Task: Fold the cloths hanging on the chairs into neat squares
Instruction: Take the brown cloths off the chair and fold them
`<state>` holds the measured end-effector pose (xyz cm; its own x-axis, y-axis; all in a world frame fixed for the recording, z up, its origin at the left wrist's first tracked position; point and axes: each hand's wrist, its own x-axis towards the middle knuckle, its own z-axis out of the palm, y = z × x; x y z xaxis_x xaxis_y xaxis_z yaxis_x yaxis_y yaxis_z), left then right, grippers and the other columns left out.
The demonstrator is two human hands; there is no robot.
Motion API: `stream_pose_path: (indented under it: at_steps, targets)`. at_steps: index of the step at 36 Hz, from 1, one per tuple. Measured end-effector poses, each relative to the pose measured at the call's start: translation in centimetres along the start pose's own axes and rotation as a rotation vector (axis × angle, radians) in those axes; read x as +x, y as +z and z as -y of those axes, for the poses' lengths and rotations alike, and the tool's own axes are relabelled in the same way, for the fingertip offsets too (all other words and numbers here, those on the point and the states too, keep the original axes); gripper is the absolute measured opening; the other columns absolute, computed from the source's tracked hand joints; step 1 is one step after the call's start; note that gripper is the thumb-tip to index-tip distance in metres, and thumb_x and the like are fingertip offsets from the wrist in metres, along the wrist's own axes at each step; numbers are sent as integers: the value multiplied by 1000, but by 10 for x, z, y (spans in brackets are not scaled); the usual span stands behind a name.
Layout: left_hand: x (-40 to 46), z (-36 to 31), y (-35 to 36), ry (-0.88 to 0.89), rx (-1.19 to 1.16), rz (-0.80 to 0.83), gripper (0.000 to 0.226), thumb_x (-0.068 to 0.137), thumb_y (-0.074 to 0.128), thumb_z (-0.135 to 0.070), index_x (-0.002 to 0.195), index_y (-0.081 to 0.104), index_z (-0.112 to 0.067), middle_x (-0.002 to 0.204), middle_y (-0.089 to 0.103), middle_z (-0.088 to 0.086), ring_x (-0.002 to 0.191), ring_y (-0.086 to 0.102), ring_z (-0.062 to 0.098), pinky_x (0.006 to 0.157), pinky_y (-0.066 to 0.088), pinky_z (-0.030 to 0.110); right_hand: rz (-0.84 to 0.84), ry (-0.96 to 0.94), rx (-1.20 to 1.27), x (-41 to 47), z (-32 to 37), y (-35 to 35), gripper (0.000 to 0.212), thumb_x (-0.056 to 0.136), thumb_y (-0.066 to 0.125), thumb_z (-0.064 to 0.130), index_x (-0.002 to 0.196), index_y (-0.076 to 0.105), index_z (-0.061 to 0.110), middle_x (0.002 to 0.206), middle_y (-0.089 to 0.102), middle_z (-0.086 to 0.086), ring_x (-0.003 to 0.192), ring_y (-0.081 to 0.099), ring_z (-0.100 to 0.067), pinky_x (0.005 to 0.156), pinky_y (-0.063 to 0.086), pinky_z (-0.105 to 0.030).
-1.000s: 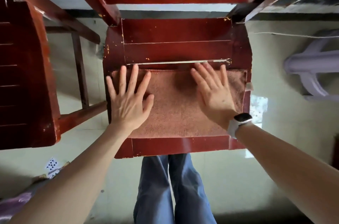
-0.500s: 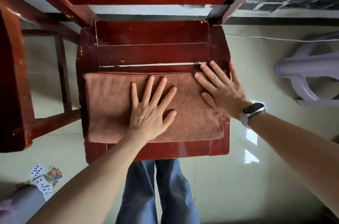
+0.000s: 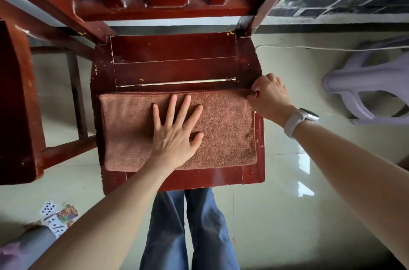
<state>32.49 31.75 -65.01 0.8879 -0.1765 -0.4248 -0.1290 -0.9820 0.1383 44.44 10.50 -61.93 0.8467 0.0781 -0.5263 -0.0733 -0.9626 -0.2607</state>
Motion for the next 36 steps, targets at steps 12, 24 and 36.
stream_pose_path:
  at_steps: [12, 24, 36]
  targets:
    - [-2, -9, -11, -34, -196, -100, 62, 78, 65, -38, 133, 44, -18, 149, 30, 11, 139, 21, 35, 107, 10, 61, 121, 194, 652, -39, -6, 8, 14, 87, 55, 19, 73, 54, 21, 71, 58, -6, 68, 53, -22, 63, 44, -34]
    - [-60, -58, -44, -329, -1218, -94, 60, 78, 64, -47, 127, 46, -18, 114, 57, -4, 103, 55, 6, 88, 42, 13, 336, -187, 563, -44, 59, -37, 28, 85, 61, 10, 108, 56, 26, 90, 61, 2, 75, 66, -17, 73, 57, -25]
    - [-48, -60, -54, -910, -1518, -294, 93, 59, 72, -56, 133, 30, -21, 127, 45, -6, 112, 48, 10, 96, 42, 31, 449, -521, 61, -38, 160, -38, 21, 89, 53, 13, 107, 65, 13, 109, 65, -4, 100, 58, -19, 83, 45, -27]
